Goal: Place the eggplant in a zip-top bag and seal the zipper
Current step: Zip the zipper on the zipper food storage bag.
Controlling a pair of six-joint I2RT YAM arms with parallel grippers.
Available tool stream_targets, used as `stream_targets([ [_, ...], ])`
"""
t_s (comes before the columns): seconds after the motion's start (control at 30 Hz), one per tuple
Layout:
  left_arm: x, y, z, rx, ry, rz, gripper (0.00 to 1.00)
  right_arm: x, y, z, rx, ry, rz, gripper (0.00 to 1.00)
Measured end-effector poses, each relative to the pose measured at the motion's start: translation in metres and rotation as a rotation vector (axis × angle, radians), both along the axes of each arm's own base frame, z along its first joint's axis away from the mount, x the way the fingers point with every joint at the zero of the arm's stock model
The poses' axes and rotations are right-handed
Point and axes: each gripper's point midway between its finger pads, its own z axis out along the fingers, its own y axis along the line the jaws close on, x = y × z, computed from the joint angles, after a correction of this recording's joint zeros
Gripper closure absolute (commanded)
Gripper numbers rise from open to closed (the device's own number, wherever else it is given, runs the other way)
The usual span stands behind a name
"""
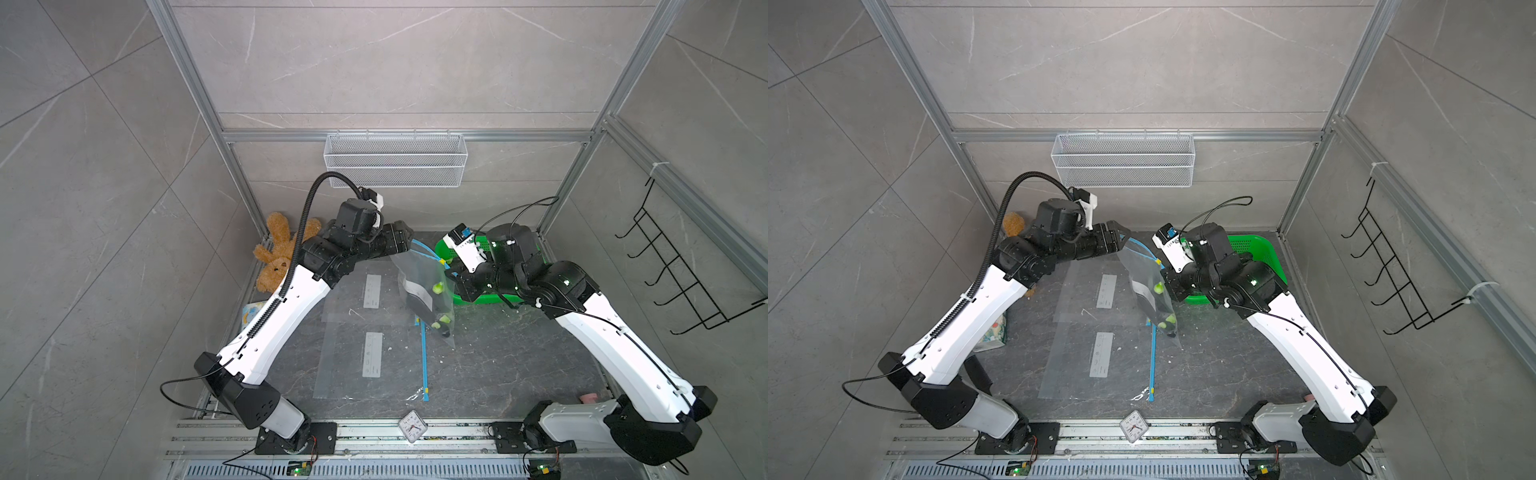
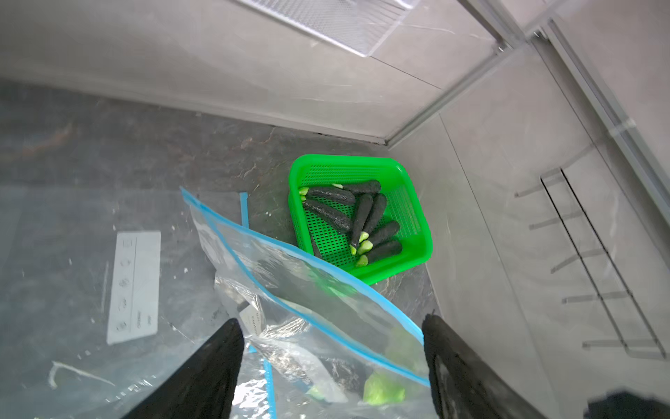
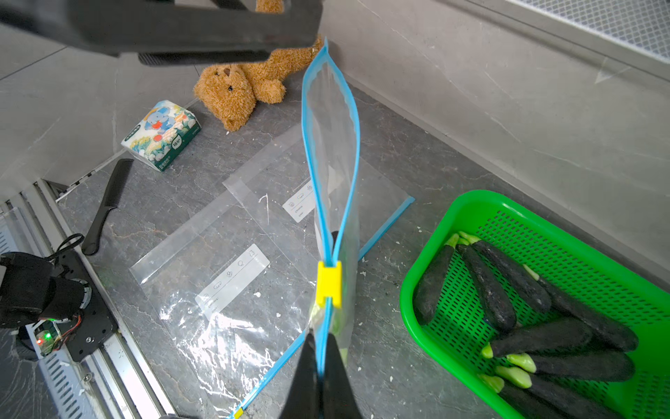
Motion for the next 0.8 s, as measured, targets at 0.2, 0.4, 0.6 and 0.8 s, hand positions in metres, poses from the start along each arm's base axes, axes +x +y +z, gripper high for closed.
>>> stream_targets([
  [0.2,-0.056,-0.011,0.039,0.102,-0.278,-0.398,0.19,-0.003,0.0,0.005,-0.037,0.006,0.051,1.0],
  [0.4,-0.082,-0.027,0.033,0.195,-0.403,-0.699,0.15,-0.014,-0.001,0.009,-0.064,0.012,0.105,1.0],
  [0.6,-0.078,-0.048,0.006,0.24,-0.414,-0.88,0.12,-0.022,-0.003,0.012,-0.073,0.026,0.138,1.0],
  [0.8,-0.083,-0.053,0.008,0.229,-0.466,-0.981,0.09,-0.03,-0.006,0.014,-0.088,0.042,0.161,1.0],
])
